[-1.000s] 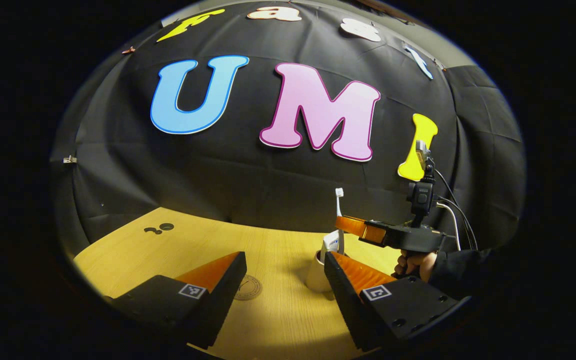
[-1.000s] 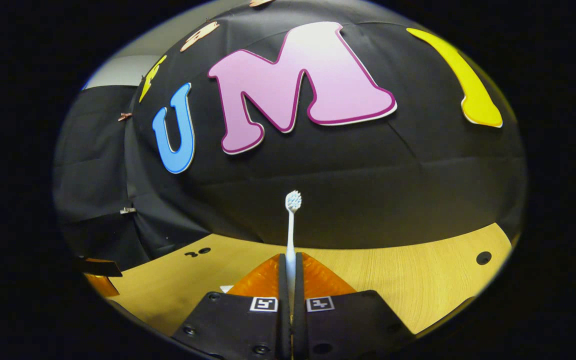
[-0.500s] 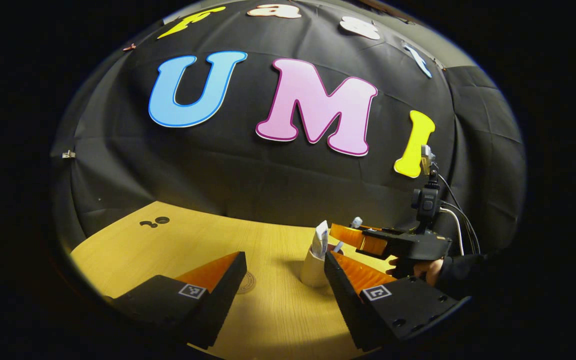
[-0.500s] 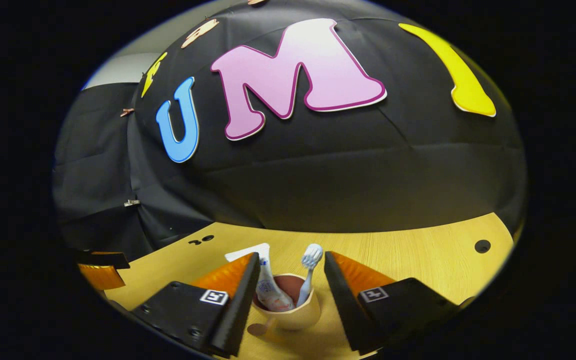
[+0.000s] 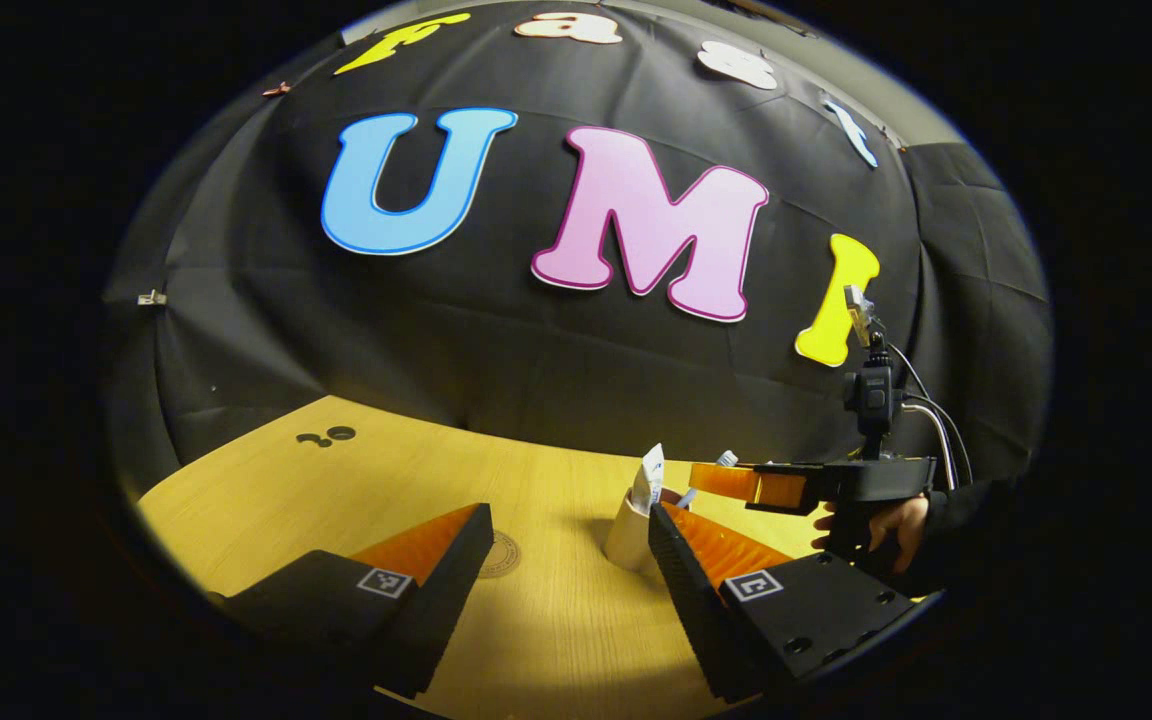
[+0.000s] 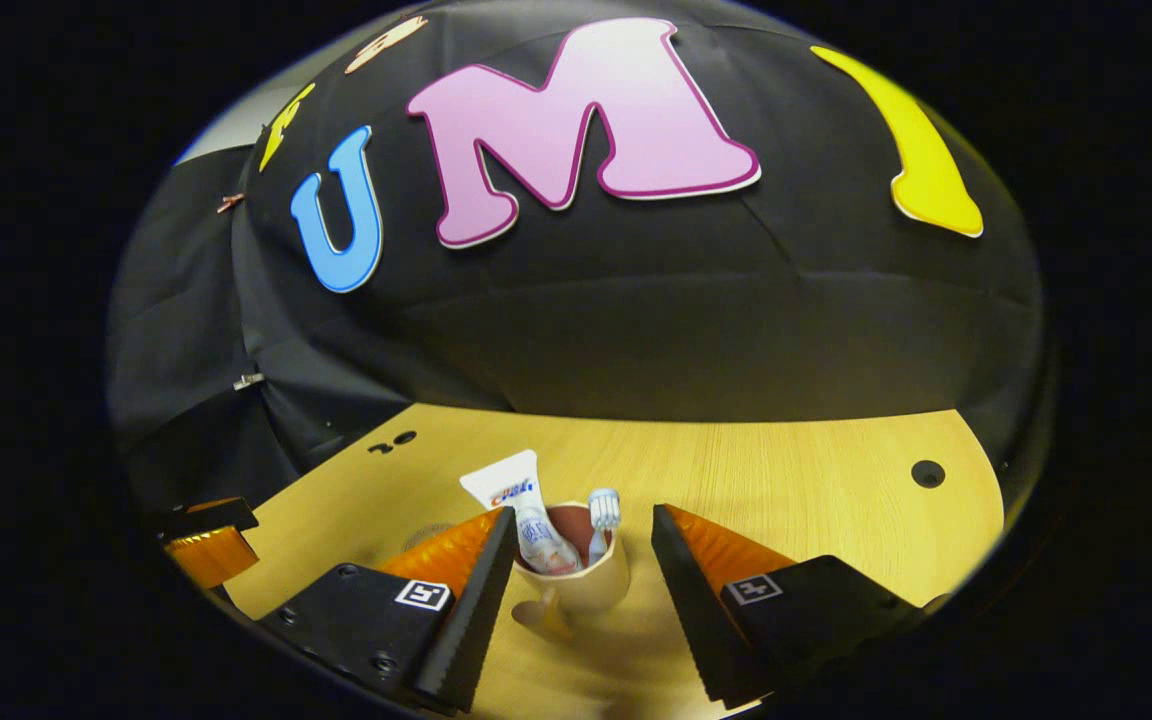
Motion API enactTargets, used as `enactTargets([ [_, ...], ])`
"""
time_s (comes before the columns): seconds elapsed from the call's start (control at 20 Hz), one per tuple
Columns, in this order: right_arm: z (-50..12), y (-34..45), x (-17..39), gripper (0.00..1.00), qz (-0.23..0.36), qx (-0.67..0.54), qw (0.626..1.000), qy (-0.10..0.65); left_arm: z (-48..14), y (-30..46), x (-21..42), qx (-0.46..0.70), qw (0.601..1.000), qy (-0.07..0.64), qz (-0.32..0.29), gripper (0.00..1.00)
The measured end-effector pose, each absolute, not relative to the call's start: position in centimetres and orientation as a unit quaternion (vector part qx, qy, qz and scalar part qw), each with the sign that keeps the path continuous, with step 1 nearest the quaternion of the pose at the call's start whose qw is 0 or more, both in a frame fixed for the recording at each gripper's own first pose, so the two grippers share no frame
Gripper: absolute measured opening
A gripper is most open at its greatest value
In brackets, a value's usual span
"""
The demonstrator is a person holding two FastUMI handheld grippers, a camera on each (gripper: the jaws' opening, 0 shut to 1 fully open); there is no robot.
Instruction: Put the toothbrush and toothpaste on the desktop into the cup, then pick up the cup and place it on the coaster on the desktop.
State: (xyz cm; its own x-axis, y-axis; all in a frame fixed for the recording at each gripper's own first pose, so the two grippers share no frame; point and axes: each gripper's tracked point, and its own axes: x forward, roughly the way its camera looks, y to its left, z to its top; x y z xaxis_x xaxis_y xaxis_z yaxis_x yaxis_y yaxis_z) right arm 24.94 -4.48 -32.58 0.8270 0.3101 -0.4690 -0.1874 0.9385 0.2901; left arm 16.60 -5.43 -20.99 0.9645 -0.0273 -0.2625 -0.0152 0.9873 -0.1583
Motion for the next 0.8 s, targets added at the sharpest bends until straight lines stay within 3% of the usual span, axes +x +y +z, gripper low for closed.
enactTargets([
  [0.15, -33.6, -4.6, 24.4, 0.93, 0.128, 0.096, 0.939, 0.304, -21.4, -5.0, 15.6, -0.11, 0.984, 0.142, 0.01, 0.97],
  [0.25, -33.9, -4.1, 24.2, 0.92, 0.13, 0.093, 0.931, 0.328, -21.6, -4.9, 14.9, -0.106, 0.984, 0.145, 0.013, 0.97],
  [0.3, -34.3, -3.9, 24.2, 0.83, 0.134, 0.095, 0.926, 0.34, -21.7, -4.8, 14.6, -0.095, 0.984, 0.152, 0.015, 0.97],
  [0.35, -34.7, -3.6, 24.1, 0.93, 0.137, 0.097, 0.919, 0.356, -22.0, -4.8, 14.2, -0.085, 0.984, 0.158, 0.016, 0.97],
  [0.4, -35.3, -3.6, 24.0, 0.94, 0.136, 0.096, 0.914, 0.371, -22.0, -4.9, 13.9, -0.079, 0.984, 0.16, 0.014, 0.98],
  [0.8, -38.1, -1.1, 23.2, 0.98, 0.172, 0.073, 0.867, 0.462, -23.4, -4.4, 10.9, -0.1, 0.976, 0.189, 0.036, 0.97],
])
